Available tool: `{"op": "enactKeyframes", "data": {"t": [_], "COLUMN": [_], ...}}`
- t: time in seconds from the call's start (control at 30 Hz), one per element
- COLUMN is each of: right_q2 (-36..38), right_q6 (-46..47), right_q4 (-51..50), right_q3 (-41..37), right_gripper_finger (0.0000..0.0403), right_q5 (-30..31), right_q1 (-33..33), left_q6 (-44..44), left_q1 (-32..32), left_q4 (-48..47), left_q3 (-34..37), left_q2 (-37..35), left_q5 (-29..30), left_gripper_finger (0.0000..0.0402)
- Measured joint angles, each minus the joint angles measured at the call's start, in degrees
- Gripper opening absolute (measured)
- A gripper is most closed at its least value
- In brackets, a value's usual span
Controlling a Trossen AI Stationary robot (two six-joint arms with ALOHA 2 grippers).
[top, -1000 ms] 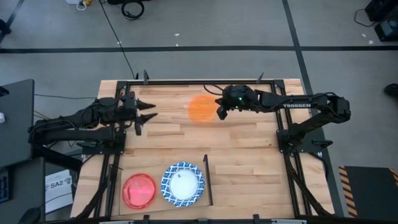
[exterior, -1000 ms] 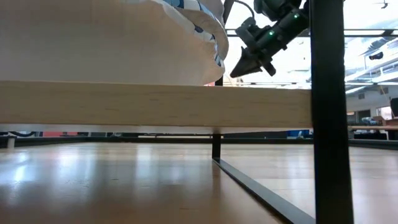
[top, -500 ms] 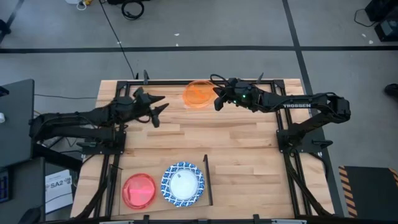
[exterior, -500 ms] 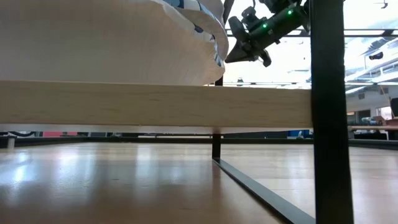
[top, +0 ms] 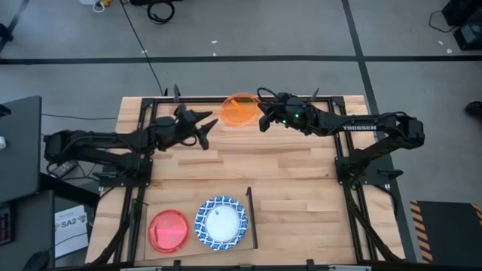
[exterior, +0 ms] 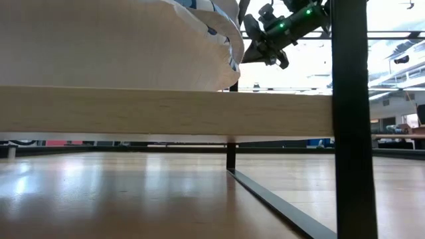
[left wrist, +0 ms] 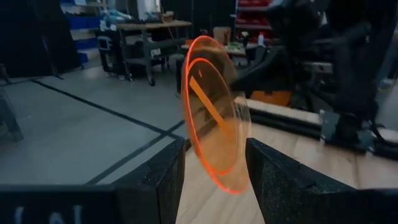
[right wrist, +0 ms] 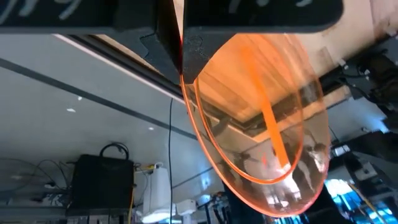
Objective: Place and stack plates onto a shelf
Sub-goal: Stack the orange plate on top of the pink plate on the shelf
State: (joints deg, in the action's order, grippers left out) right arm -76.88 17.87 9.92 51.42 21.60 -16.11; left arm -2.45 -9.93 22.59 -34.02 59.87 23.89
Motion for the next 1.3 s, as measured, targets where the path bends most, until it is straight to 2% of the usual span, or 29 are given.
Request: {"op": "enactKeyframes", "data": {"t": [0.2, 0.5, 0.93, 1.2, 1.3], "right_q2": [0.0, 0.0, 0.0, -3.7, -4.5], "right_q6": [0.0, 0.0, 0.0, 0.0, -1.6], "right_q4": [3.5, 7.2, 11.4, 15.7, 17.5], "right_q3": [0.0, 0.0, 0.0, 0.0, 0.0], "right_gripper_finger": [0.0007, 0.0007, 0.0007, 0.0007, 0.0007], "right_q5": [0.0, 0.0, 0.0, 0.1, 2.1], "right_q1": [0.0, 0.0, 1.1, 2.5, 2.5], "left_q6": [0.0, 0.0, 0.0, 0.0, 0.0], "left_q1": [0.0, 0.0, -0.2, -0.2, -0.2], "left_q4": [5.6, 8.2, 13.0, 12.9, 12.8], "left_q3": [0.0, 0.0, 0.0, 0.0, 0.0], "left_q2": [3.8, 5.5, 5.5, 5.5, 5.5], "left_q5": [4.4, 7.0, 7.2, 7.2, 7.2], "left_gripper_finger": [0.0162, 0.016, 0.016, 0.016, 0.0159]}}
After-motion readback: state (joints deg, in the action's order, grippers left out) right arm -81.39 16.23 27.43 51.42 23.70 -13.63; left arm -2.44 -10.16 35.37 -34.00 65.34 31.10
